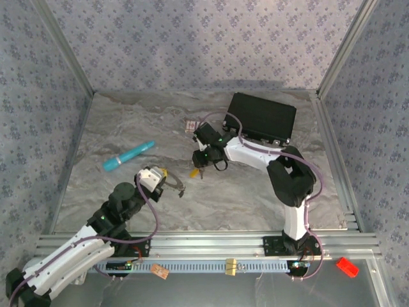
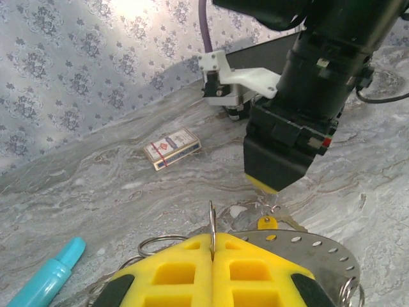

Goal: Put the keys on the keyring

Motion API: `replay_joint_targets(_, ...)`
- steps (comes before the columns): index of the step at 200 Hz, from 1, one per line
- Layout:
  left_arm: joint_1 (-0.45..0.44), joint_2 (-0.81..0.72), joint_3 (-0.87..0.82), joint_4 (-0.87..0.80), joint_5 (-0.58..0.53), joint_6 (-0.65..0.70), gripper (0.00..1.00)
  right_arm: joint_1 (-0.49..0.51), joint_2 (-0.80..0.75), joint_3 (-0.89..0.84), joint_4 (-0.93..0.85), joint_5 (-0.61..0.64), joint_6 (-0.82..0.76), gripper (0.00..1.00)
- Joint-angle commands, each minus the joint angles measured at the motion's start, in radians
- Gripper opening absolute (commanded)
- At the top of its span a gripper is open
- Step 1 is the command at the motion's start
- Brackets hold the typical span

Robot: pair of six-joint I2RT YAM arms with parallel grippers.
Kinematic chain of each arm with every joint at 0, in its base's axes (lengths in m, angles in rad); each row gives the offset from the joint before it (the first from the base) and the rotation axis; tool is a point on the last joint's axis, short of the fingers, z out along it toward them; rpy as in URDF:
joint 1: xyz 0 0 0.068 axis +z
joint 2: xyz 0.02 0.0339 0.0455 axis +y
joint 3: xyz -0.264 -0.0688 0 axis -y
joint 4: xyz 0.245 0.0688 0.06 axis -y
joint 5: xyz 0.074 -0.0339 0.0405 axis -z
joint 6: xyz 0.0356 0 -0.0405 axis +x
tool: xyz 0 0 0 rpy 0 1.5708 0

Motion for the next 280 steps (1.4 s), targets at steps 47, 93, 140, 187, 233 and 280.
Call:
replay_joint_targets(47,0.004,-0.009,-0.004,0.044,0.000,0.002,0.00,0.020,0.151,0.192,-0.186,0.078,0.018,0.43)
replay_joint_targets(93,0.004,-0.001,-0.004,0.051,0.027,0.008,0.00,0.026,0.245,0.278,-0.241,0.047,-0.029,0.45)
replay_joint_targets(140,0.004,0.016,-0.005,0.066,0.040,0.008,0.00,0.027,0.246,0.268,-0.263,-0.035,-0.080,0.41)
replay_joint_targets(187,0.006,0.036,-0.008,0.085,0.049,0.012,0.00,0.016,0.169,0.176,-0.278,-0.106,-0.126,0.30)
replay_joint_targets(233,0.007,0.045,-0.010,0.092,0.061,0.016,0.00,0.004,0.067,0.062,-0.302,-0.103,-0.135,0.15)
replay_joint_targets(280,0.006,0.059,-0.013,0.102,0.077,0.016,0.00,-0.010,-0.015,-0.032,-0.280,-0.105,-0.128,0.09)
